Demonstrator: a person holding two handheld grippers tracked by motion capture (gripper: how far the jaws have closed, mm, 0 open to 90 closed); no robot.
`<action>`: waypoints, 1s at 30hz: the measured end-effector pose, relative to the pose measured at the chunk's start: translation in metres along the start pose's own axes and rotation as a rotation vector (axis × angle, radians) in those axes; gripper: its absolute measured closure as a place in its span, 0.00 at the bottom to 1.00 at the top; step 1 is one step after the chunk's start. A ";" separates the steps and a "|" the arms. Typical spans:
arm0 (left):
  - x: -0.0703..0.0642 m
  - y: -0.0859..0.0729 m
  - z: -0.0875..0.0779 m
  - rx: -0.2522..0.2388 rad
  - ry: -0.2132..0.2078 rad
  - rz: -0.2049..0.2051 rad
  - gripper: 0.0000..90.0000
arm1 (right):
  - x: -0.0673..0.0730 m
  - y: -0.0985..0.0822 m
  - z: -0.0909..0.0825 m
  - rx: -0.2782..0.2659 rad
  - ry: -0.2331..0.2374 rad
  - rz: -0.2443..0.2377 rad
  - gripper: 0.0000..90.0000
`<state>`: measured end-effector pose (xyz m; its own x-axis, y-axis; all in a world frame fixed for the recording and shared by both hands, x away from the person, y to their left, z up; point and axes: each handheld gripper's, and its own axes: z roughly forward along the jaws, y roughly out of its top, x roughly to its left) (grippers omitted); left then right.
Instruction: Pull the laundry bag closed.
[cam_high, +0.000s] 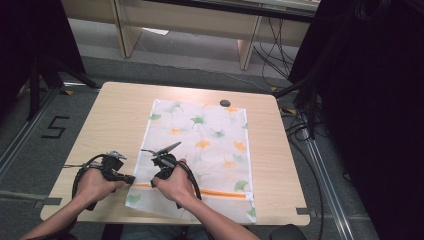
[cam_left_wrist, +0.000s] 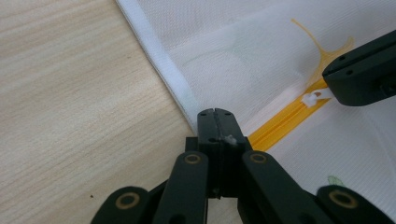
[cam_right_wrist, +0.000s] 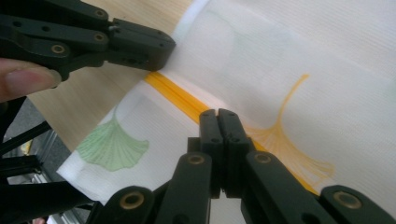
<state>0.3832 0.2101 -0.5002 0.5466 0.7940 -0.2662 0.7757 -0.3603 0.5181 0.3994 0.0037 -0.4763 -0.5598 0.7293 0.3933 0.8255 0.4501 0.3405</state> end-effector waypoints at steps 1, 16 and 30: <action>0.000 0.000 0.000 0.000 0.000 0.000 1.00 | 0.000 0.000 0.000 0.000 0.000 0.000 1.00; 0.000 0.000 0.000 0.001 0.002 -0.001 1.00 | -0.012 -0.003 -0.010 0.018 -0.006 0.013 1.00; 0.000 0.000 0.000 0.000 0.002 0.000 1.00 | -0.021 -0.007 -0.015 0.029 -0.017 0.030 1.00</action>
<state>0.3831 0.2103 -0.5000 0.5455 0.7953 -0.2645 0.7760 -0.3601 0.5178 0.4046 -0.0227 -0.4743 -0.5341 0.7512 0.3878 0.8436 0.4429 0.3037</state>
